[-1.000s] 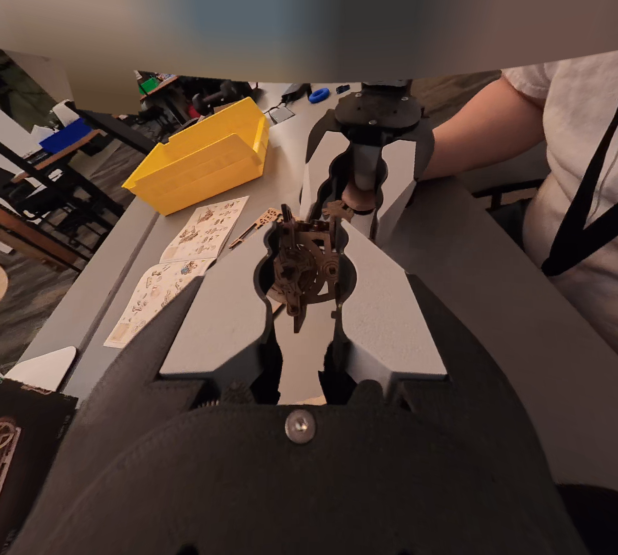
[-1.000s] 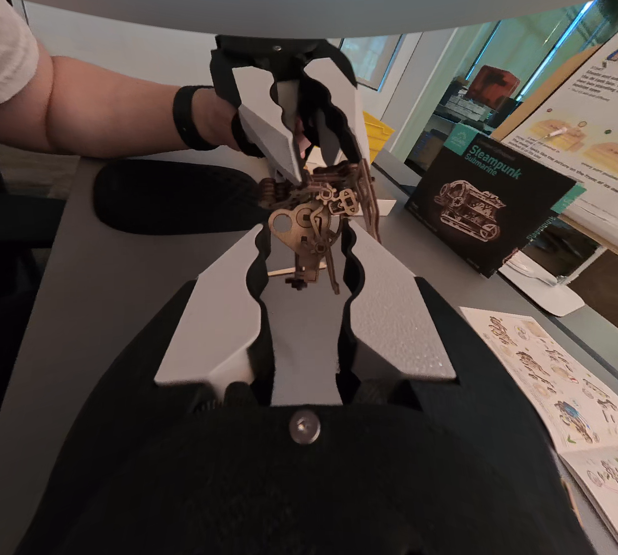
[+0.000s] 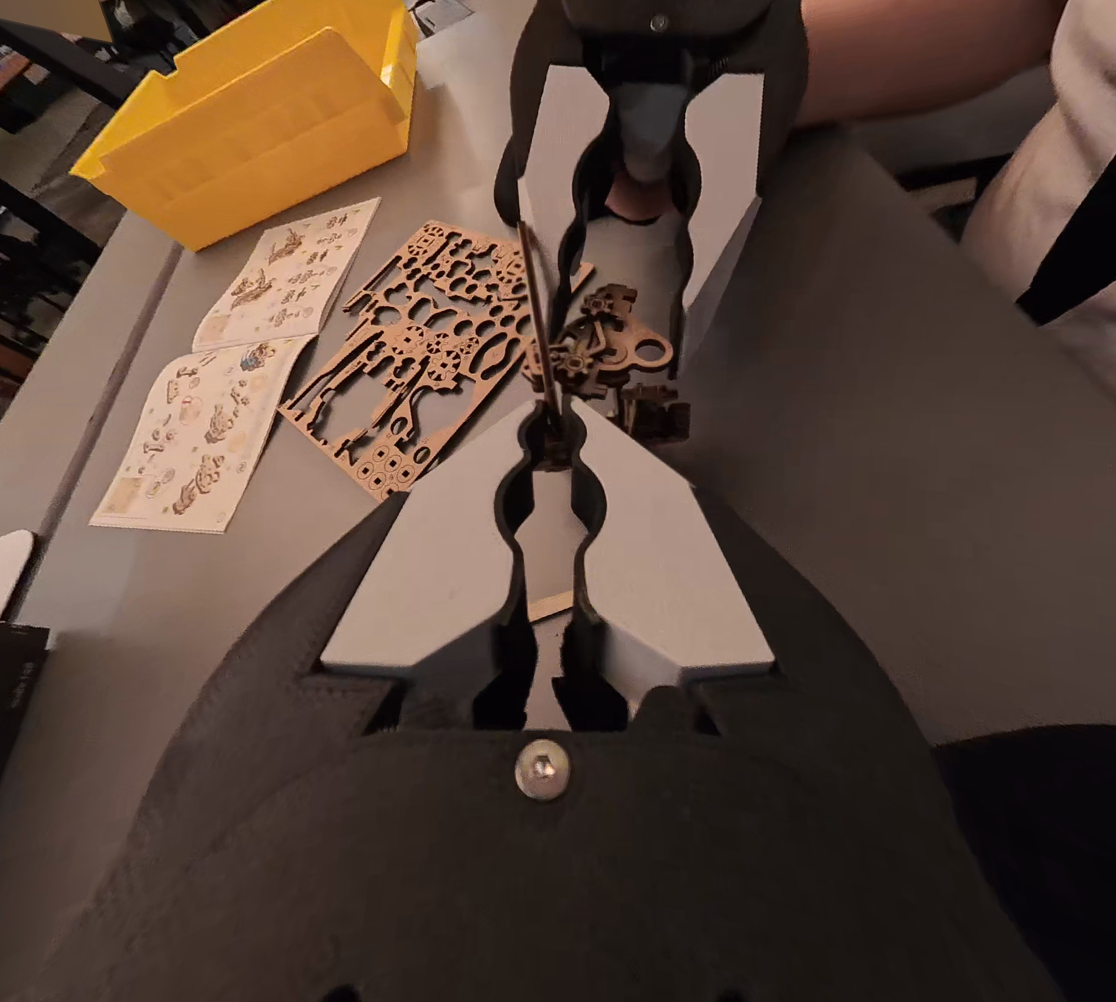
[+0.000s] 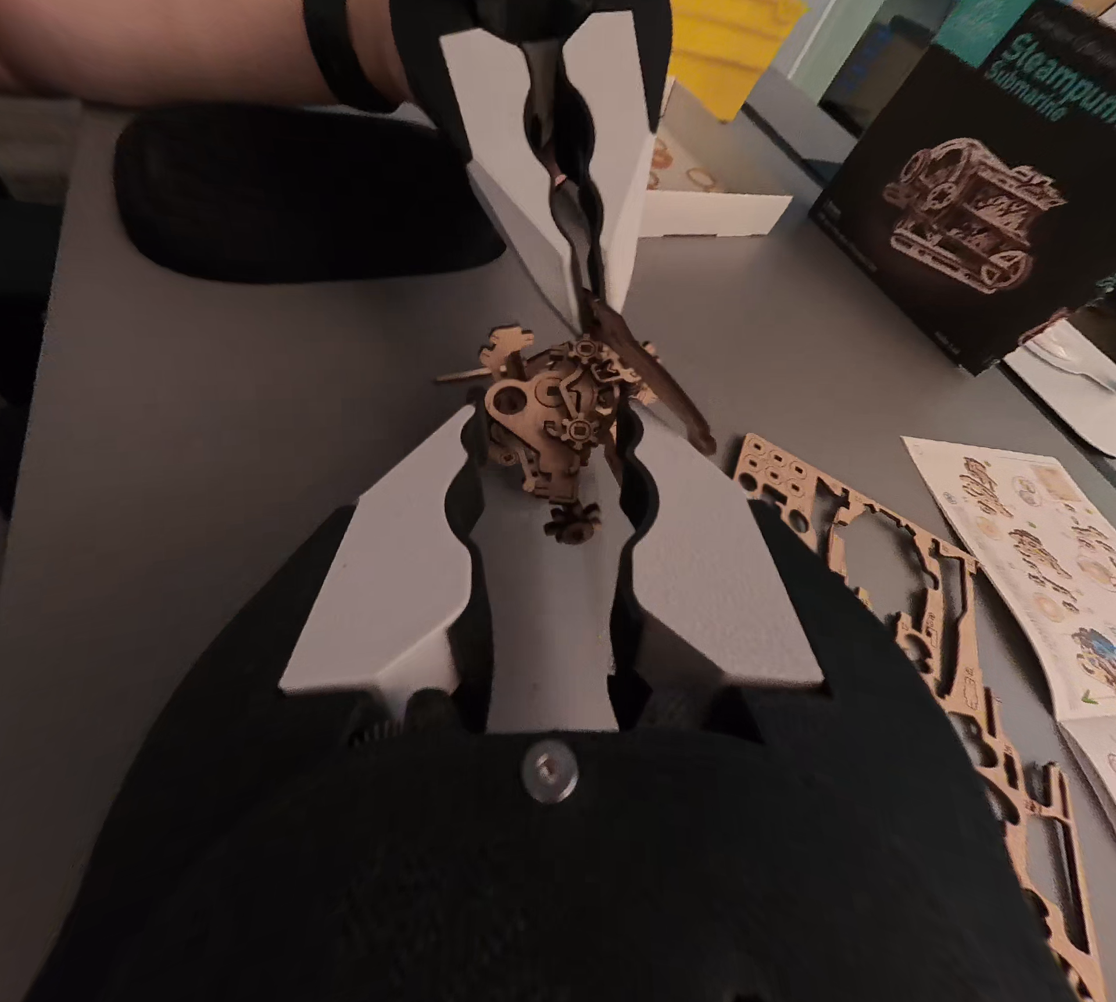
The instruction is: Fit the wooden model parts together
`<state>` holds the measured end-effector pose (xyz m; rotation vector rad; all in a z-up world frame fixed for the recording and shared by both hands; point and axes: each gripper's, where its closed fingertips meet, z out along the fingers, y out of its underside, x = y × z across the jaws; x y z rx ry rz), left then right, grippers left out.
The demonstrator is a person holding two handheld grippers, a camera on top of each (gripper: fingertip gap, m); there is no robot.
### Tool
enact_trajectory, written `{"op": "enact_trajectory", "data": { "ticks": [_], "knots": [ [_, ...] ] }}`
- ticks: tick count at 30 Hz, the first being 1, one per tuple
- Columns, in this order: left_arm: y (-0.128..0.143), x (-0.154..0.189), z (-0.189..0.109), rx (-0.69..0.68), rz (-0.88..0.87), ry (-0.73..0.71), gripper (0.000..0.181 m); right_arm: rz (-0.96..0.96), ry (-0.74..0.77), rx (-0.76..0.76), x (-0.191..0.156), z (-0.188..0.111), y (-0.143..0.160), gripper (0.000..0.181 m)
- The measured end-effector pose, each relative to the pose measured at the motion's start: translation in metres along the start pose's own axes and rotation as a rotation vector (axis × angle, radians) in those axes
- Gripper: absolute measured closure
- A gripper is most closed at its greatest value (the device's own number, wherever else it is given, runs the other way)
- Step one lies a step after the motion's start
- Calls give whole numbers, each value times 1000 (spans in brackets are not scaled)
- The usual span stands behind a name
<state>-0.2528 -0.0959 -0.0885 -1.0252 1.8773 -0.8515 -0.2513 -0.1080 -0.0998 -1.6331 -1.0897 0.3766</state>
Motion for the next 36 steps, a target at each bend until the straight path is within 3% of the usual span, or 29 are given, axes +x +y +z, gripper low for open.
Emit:
{"op": "enact_trajectory", "data": {
  "ticks": [7, 15, 20, 30, 36],
  "knots": [
    [1, 0, 2, -36, 92, -44, 181, -132, -9, -103, -6, -3, 12, 140],
    [-10, -5, 3, -91, 293, -181, 181, -83, 30, -75, -2, -3, 5, 140],
    [-4, -4, 6, -139, 345, -196, 180, -145, 60, -142, 0, 0, 15, 139],
    [-2, -2, 10, -160, 333, -190, 179, -315, 100, -168, 1, 1, 20, 140],
    [12, -2, 4, -169, 212, -121, 155, -321, 77, -192, -2, 3, 26, 140]
  ]
}}
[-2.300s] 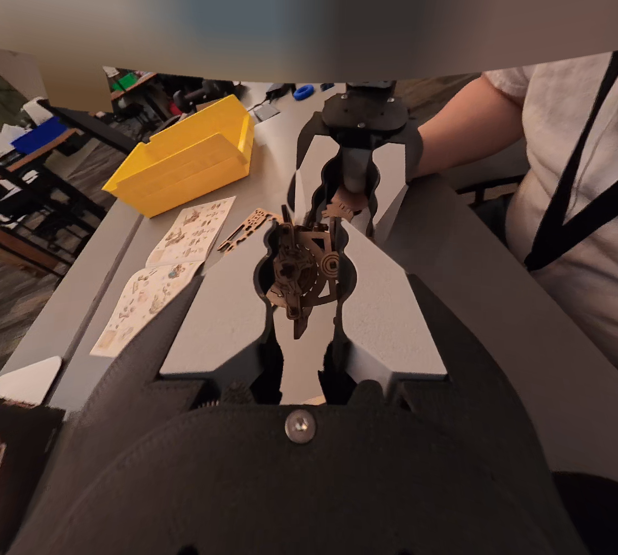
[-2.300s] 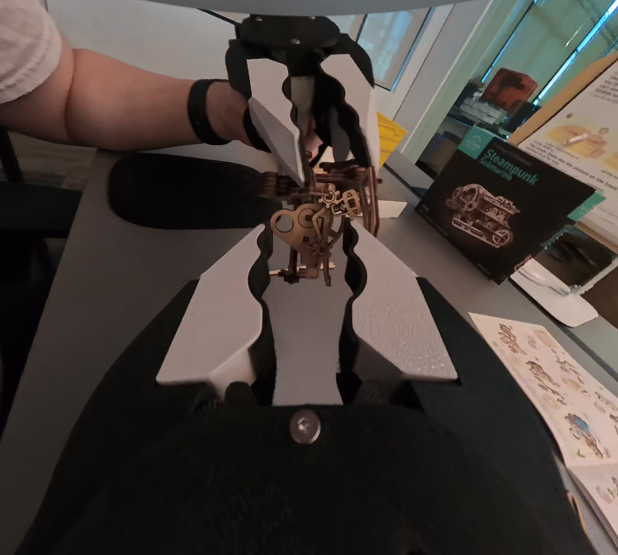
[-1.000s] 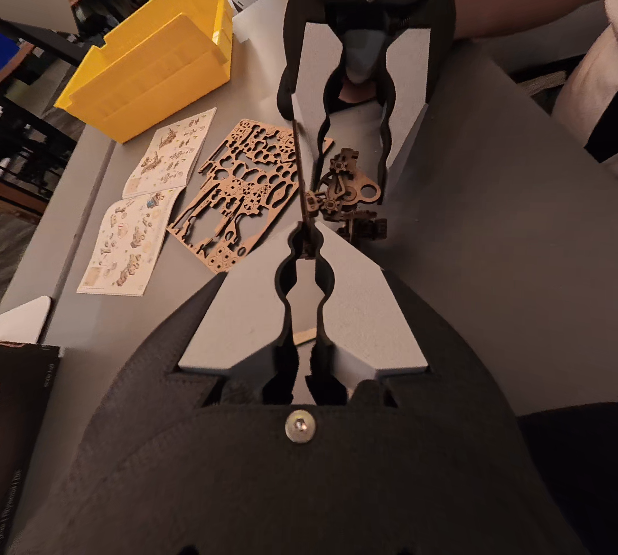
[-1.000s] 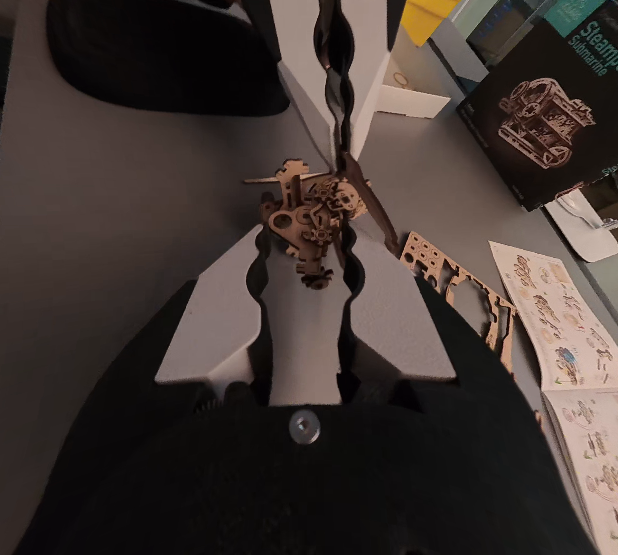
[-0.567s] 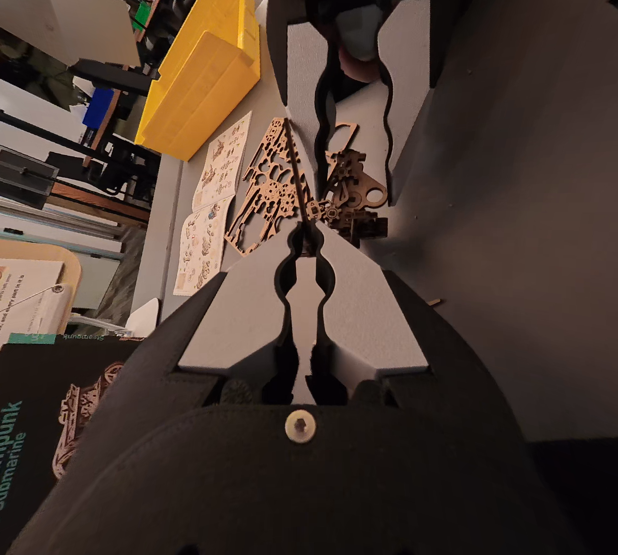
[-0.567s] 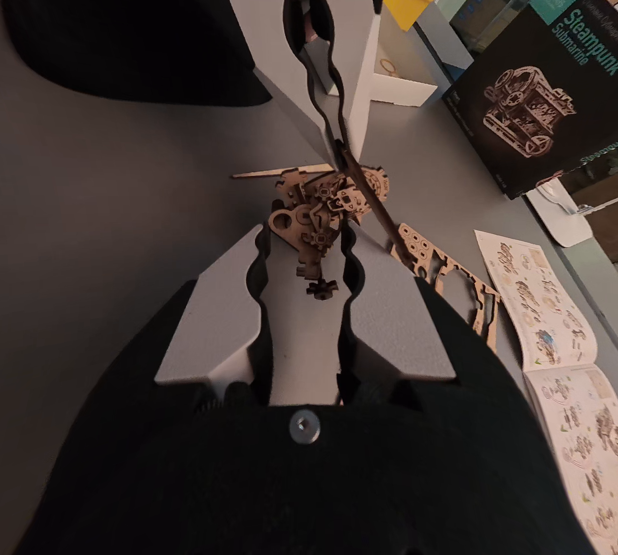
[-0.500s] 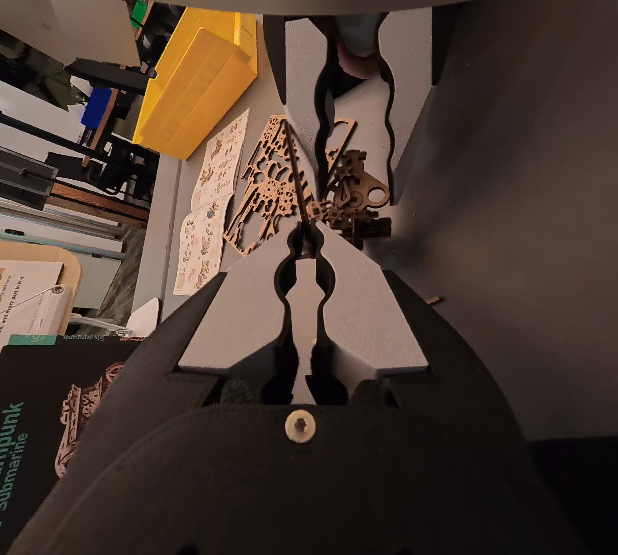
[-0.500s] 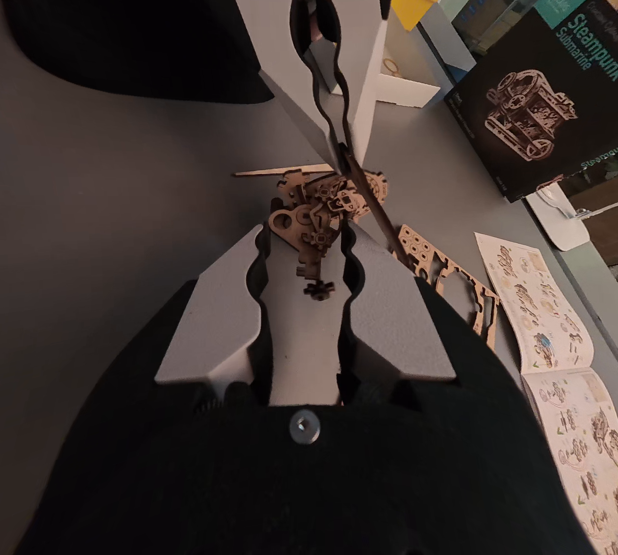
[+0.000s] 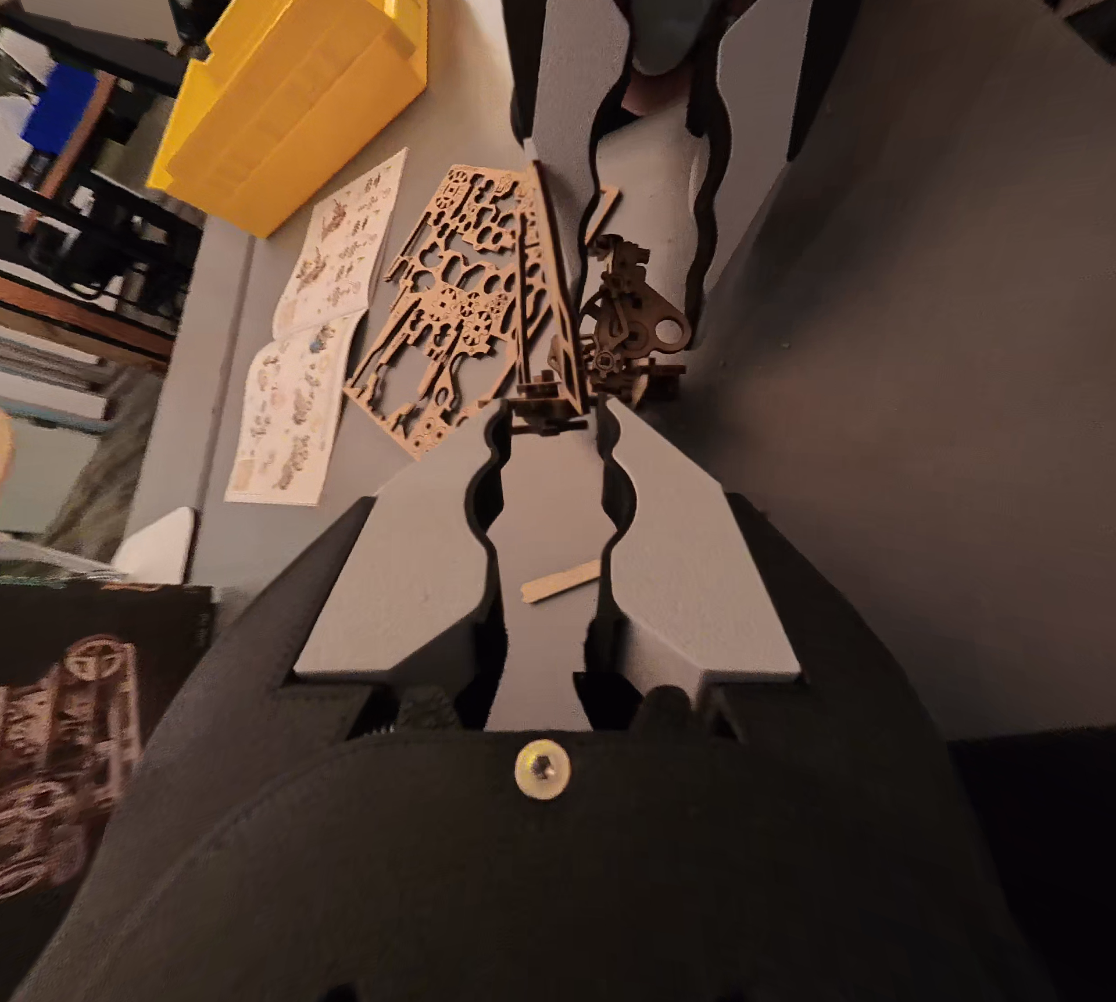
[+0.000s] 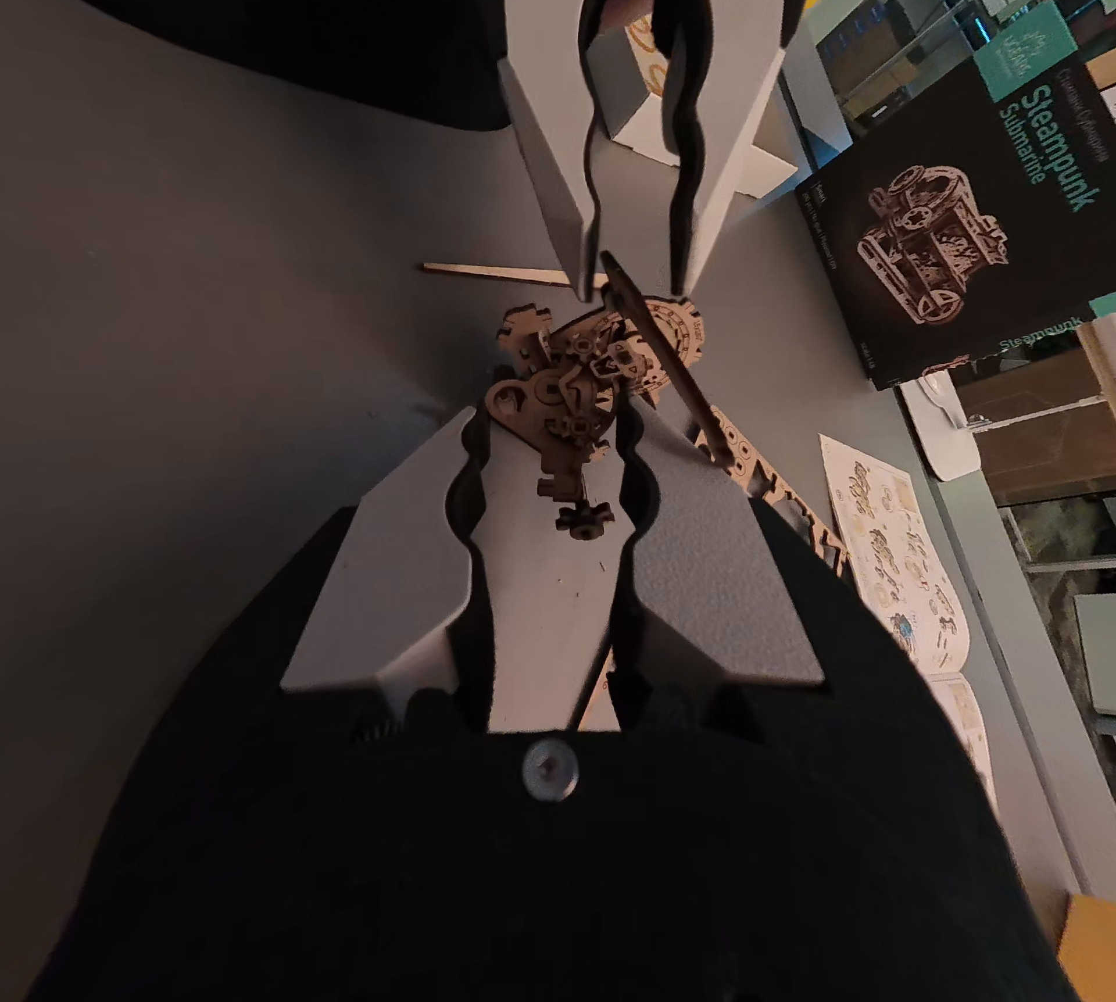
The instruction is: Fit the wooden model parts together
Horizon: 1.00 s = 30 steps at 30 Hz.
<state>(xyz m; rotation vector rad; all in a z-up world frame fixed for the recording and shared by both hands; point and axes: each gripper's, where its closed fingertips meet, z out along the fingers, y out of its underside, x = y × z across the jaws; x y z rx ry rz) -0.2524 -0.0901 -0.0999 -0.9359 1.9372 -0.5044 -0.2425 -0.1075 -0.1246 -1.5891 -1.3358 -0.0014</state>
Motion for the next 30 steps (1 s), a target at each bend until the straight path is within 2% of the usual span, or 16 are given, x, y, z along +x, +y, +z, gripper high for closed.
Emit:
{"op": "enact_trajectory", "data": {
  "ticks": [2, 4, 6, 8, 18, 21, 24, 25, 28, 30],
  "knots": [
    [6, 1, 0, 3, -40, 28, 150, 13, -5, 5, 1, -1, 0, 140],
    [21, 2, 2, -52, -62, 45, 148, 20, -2, 6, 2, -1, 1, 140],
    [30, 10, 5, -95, -99, 104, 156, 26, 1, 6, 3, -1, 2, 140],
    [23, 16, 10, -52, -125, 136, 159, 30, 2, 6, 3, -1, 2, 140],
    [16, 6, 25, -31, 3, -16, 163, 164, -7, 38, 14, -6, 6, 140],
    [10, -4, 20, 15, -36, -58, 150, 251, -50, 79, 15, -9, 3, 140],
    [2, -13, 17, 65, -87, -93, 119, 343, -112, 128, 15, -12, -1, 140],
    [1, -12, 18, 75, -88, -93, 117, 368, -128, 140, 15, -12, -2, 140],
    [-3, -6, 20, 103, -24, -87, 139, 399, -138, 142, 17, -13, -1, 140],
    [-3, -4, 22, 99, 1, -85, 141, 391, -152, 136, 15, -12, 0, 140]
  ]
}}
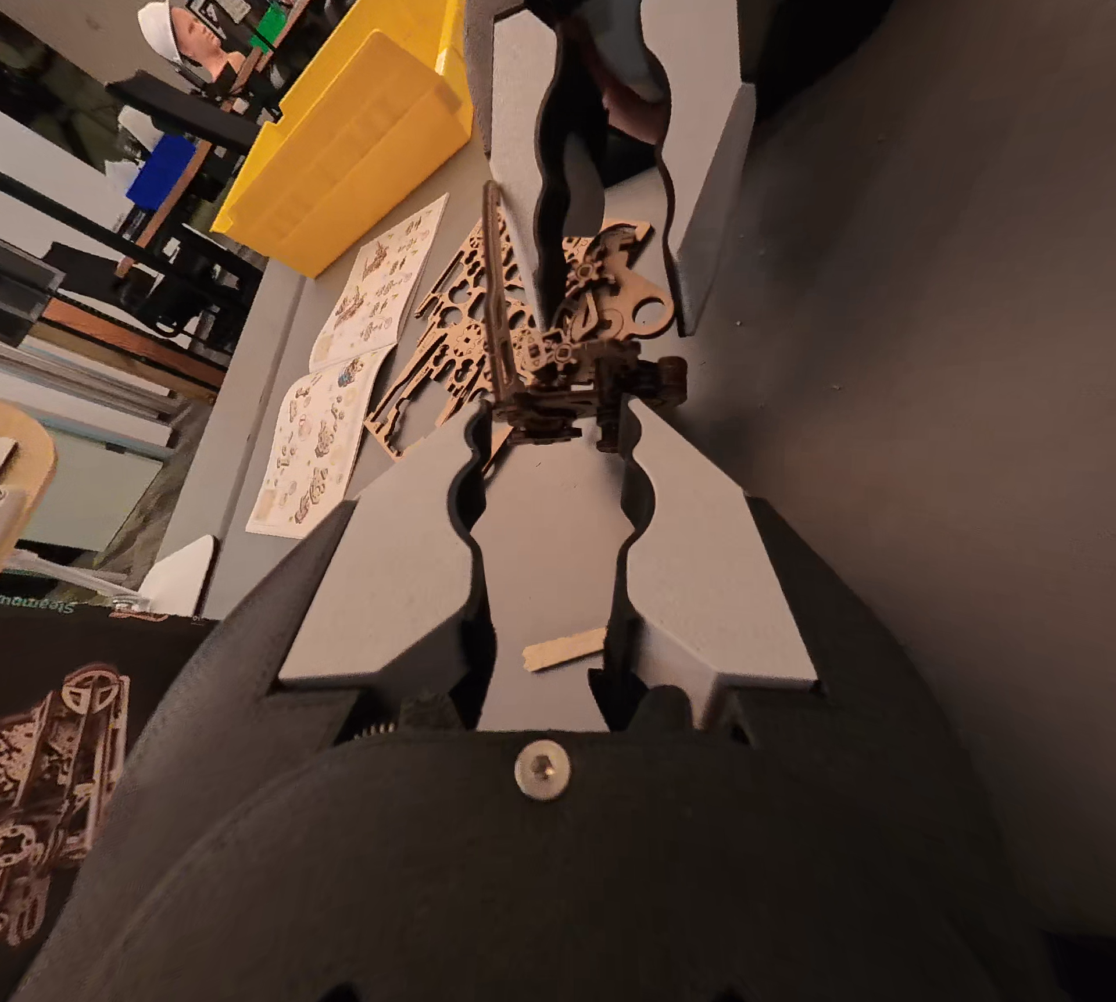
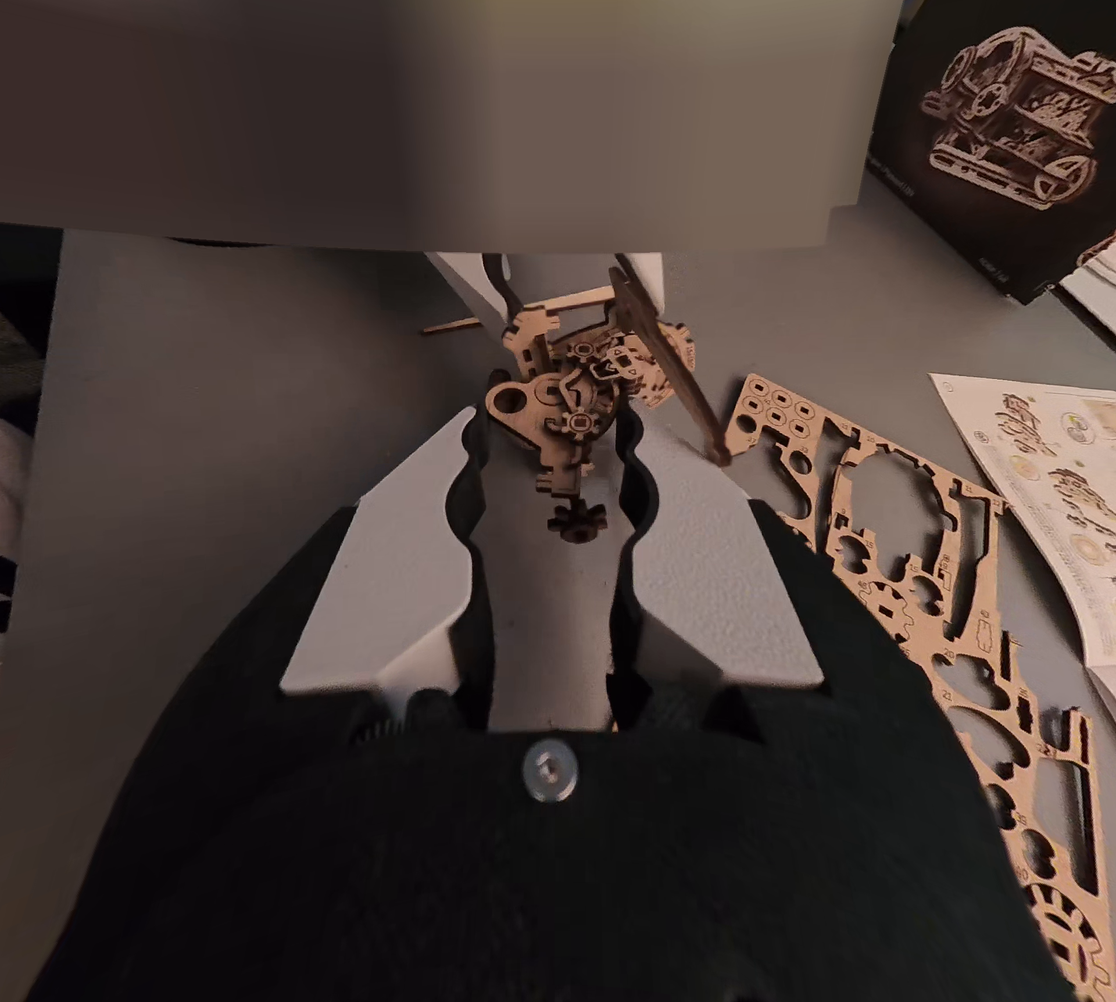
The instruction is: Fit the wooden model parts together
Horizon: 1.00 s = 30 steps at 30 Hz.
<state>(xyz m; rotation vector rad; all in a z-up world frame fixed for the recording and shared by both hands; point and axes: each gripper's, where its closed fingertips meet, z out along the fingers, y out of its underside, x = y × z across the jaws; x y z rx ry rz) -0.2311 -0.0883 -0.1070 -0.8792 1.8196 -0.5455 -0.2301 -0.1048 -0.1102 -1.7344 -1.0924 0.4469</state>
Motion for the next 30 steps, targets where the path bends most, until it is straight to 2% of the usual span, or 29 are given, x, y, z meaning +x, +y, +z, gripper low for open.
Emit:
{"op": "enact_trajectory", "data": {
  "ticks": [6, 13, 22, 30],
  "knots": [
    [-8, 3, -4, 11, 9, 23, 143, -19, -75, -1, -6, -4, -2, 140],
    [-6, 3, -5, -96, 117, 4, 144, -226, 14, -26, -6, -4, -3, 143],
    [-10, -3, -7, -52, 48, -20, 146, -183, 64, 76, -3, -9, -14, 143],
    [-7, -1, -5, -81, 19, -3, 146, -83, 21, 66, -2, -8, -10, 147]
  ]
}}
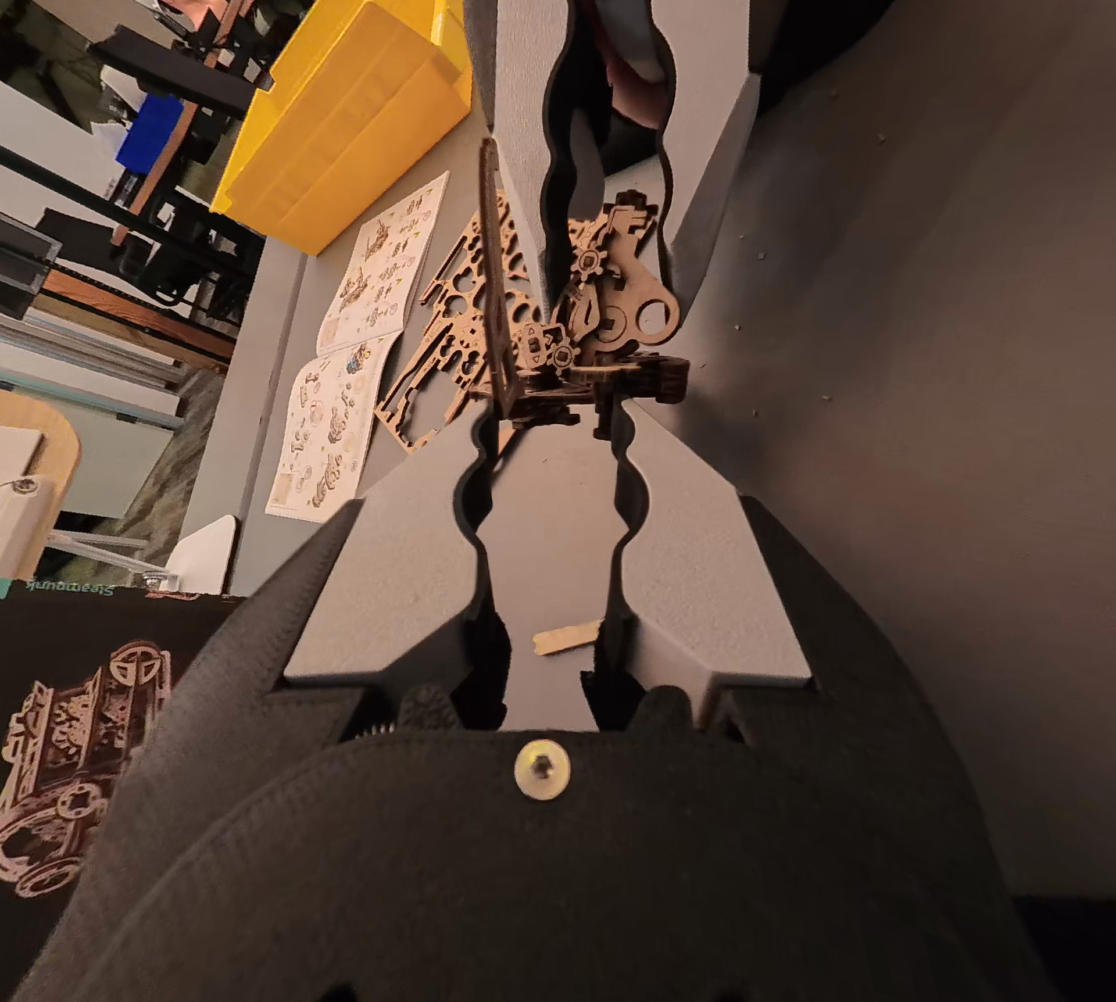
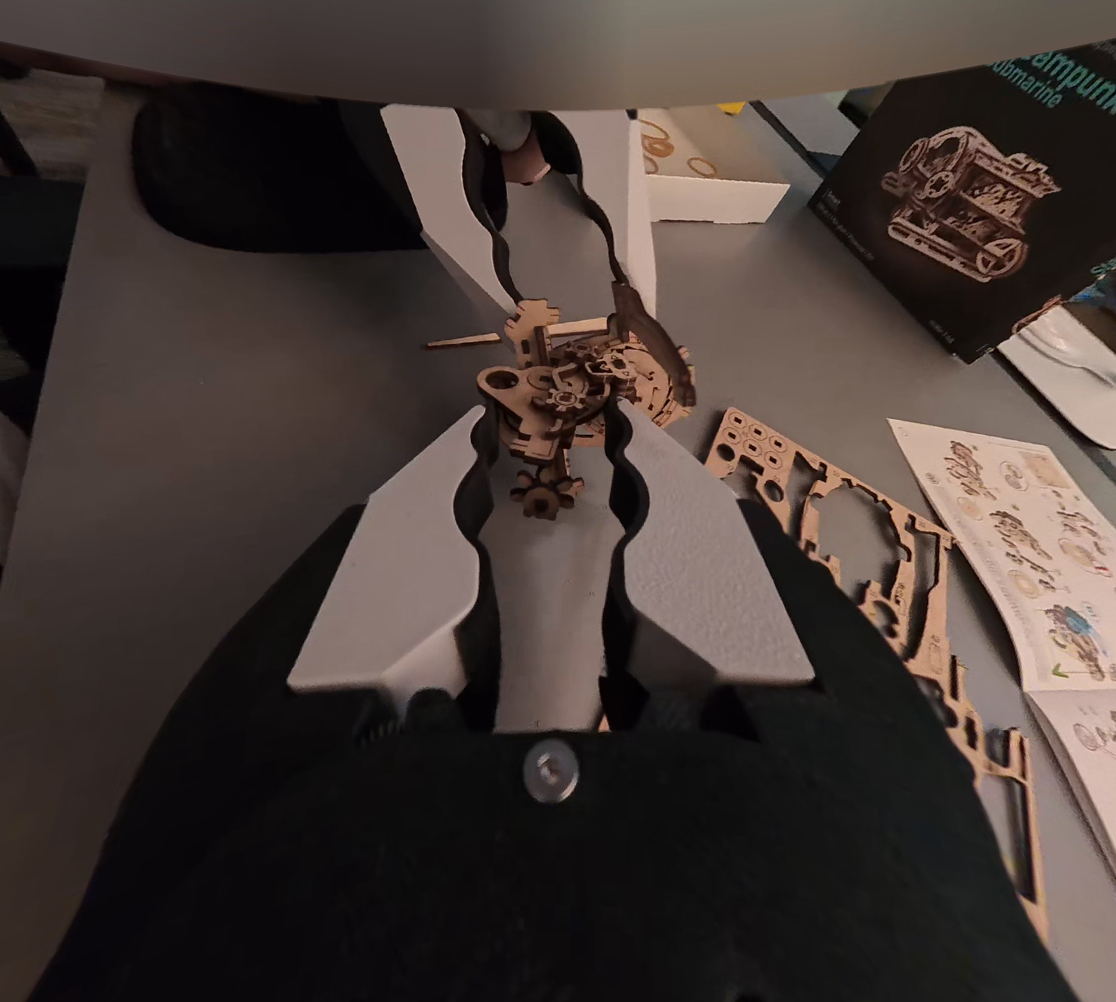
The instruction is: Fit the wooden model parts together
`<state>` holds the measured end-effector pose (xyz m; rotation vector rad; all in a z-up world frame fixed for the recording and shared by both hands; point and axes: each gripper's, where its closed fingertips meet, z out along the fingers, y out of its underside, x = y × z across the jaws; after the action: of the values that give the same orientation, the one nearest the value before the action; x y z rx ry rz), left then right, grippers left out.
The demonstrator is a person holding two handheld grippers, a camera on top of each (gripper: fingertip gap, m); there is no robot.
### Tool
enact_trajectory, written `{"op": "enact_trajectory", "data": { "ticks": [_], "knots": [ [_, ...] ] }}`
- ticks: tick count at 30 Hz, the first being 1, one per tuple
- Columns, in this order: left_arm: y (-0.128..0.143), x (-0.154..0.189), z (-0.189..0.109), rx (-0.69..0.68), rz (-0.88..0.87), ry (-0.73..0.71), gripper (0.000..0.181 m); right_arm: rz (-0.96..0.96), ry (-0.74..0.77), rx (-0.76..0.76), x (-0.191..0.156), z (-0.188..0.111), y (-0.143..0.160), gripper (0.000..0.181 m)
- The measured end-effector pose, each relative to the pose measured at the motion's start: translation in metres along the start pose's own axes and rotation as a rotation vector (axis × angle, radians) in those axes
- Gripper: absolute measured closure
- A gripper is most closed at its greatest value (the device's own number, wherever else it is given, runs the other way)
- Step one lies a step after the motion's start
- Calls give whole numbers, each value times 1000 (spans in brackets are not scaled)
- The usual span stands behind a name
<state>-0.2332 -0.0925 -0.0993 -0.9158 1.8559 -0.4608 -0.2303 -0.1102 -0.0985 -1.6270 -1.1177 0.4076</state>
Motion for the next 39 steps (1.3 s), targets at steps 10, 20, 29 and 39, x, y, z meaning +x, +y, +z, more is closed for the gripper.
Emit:
{"op": "enact_trajectory", "data": {
  "ticks": [10, 20, 29, 39],
  "knots": [
    [3, 9, 0, -23, -16, 68, 145, -1, -84, -28, -6, 1, 5, 151],
    [0, -1, 1, -17, -53, 9, 146, 70, -29, 26, 1, 0, -2, 138],
    [3, -10, 6, -44, -123, -47, 145, 104, 126, 32, 17, 1, -4, 132],
    [4, -9, 9, -114, -36, -91, 145, 74, 188, 11, 19, 5, -4, 131]
  ]
}}
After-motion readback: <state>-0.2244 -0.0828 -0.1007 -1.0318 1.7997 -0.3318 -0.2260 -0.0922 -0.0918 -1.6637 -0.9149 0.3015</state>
